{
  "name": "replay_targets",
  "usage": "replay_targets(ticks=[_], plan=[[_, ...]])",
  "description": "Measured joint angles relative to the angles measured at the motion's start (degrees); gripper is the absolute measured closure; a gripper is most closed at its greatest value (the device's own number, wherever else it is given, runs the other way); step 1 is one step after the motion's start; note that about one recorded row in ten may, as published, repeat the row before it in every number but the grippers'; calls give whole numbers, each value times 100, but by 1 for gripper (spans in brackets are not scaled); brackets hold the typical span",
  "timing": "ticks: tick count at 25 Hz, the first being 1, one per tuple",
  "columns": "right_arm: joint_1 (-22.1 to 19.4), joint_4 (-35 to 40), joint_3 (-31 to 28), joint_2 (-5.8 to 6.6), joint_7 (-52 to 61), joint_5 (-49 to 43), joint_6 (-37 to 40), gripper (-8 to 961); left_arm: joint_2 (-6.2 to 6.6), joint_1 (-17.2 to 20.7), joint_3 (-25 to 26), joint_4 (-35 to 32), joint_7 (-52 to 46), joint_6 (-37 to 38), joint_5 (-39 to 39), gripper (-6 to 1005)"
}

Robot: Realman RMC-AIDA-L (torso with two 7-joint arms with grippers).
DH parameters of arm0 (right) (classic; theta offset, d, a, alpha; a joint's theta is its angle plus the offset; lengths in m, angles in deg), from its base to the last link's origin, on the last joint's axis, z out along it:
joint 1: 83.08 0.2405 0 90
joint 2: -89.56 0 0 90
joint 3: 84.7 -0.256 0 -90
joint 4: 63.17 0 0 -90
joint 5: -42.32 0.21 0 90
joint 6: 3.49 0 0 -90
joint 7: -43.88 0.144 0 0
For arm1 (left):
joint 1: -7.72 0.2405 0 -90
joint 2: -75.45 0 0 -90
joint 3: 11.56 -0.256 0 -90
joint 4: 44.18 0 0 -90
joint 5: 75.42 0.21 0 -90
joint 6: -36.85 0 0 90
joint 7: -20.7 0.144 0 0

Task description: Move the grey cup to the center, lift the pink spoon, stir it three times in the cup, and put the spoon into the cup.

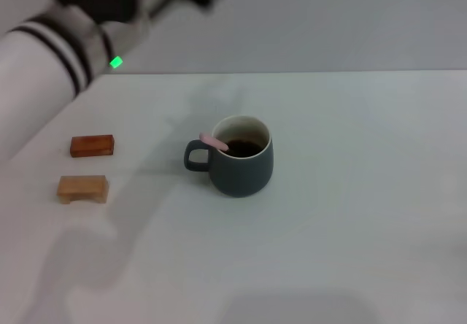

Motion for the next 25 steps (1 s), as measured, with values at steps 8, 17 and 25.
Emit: replay_targets(ticks=[8,17,25], plan=[[-57,-6,1,0,-5,-1,200,955,40,775,-678,-1529,-2638,5104,814,507],[-122,16,-11,-7,-5,-1,346,954,-11,826,-32,-3803,-3421,5848,658,412],[-128,23,-99,-4,-3,-1,444,954,-20,90,572,-6819,-5044,6506,600,172]])
